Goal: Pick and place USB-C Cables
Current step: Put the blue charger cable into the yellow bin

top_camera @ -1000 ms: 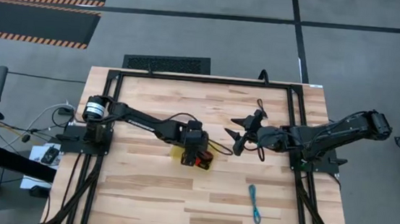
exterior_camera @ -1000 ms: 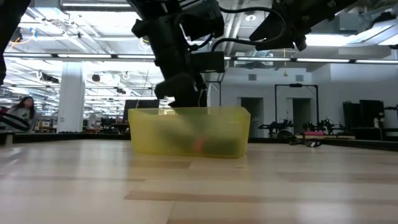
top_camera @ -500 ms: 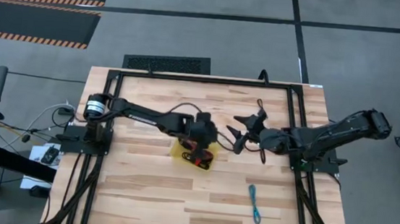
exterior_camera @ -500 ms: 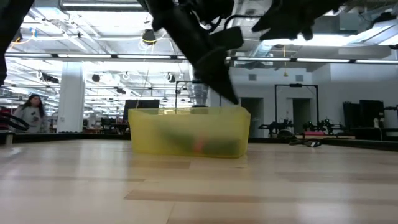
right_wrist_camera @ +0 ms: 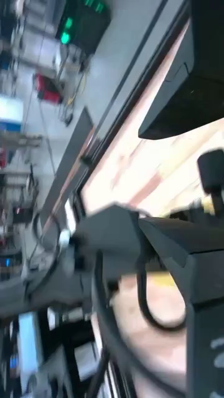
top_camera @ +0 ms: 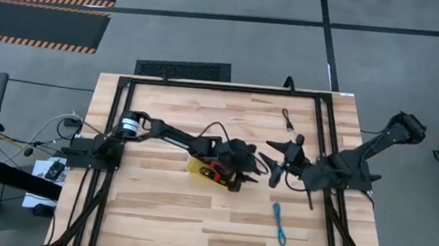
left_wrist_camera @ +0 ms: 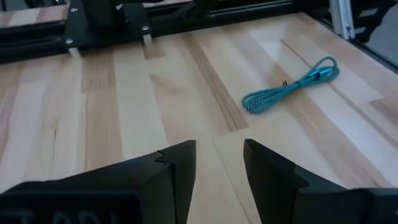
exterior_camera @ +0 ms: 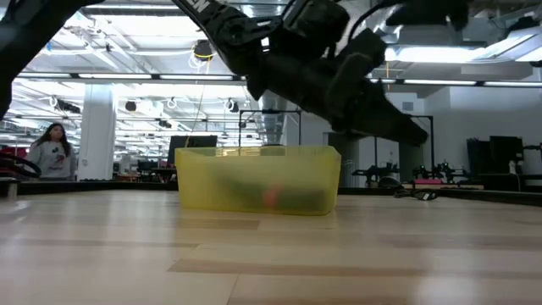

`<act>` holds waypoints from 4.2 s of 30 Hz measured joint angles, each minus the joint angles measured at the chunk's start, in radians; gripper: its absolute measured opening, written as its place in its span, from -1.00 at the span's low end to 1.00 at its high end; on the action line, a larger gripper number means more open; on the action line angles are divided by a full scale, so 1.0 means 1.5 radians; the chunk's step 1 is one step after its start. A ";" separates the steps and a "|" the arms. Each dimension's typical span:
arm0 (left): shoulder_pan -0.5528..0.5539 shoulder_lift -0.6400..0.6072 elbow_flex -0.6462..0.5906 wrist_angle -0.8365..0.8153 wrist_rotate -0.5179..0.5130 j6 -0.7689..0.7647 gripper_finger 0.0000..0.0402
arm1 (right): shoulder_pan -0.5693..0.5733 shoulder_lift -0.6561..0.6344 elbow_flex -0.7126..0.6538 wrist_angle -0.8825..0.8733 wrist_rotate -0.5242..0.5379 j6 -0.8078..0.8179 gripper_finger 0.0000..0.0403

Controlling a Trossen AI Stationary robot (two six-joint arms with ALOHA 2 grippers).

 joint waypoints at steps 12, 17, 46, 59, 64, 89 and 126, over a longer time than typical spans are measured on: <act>0.007 0.004 0.049 -0.047 -0.055 0.050 -0.37 | 0.061 0.002 0.000 -0.306 0.087 0.379 0.21; 0.031 -0.006 0.049 -0.040 -0.074 0.040 -0.37 | 0.061 0.013 0.000 -0.353 0.083 0.468 0.21; 0.012 -0.235 -0.266 0.129 -0.187 0.037 -0.38 | 0.007 0.012 -0.115 -0.542 -0.096 0.893 0.21; 0.012 -0.242 -0.282 0.126 -0.206 0.046 -0.38 | -0.093 0.040 -0.194 -0.405 -0.142 0.896 0.21; 0.012 -0.242 -0.282 0.122 -0.206 0.047 -0.38 | -0.127 0.099 -0.196 -0.340 -0.167 0.869 0.21; 0.011 -0.242 -0.282 0.080 -0.185 0.065 -0.38 | -0.145 0.215 -0.093 -0.262 -0.443 0.701 0.21; 0.004 -0.241 -0.282 0.076 -0.164 0.052 -0.38 | 0.070 0.325 -0.053 -0.293 -0.585 0.942 0.04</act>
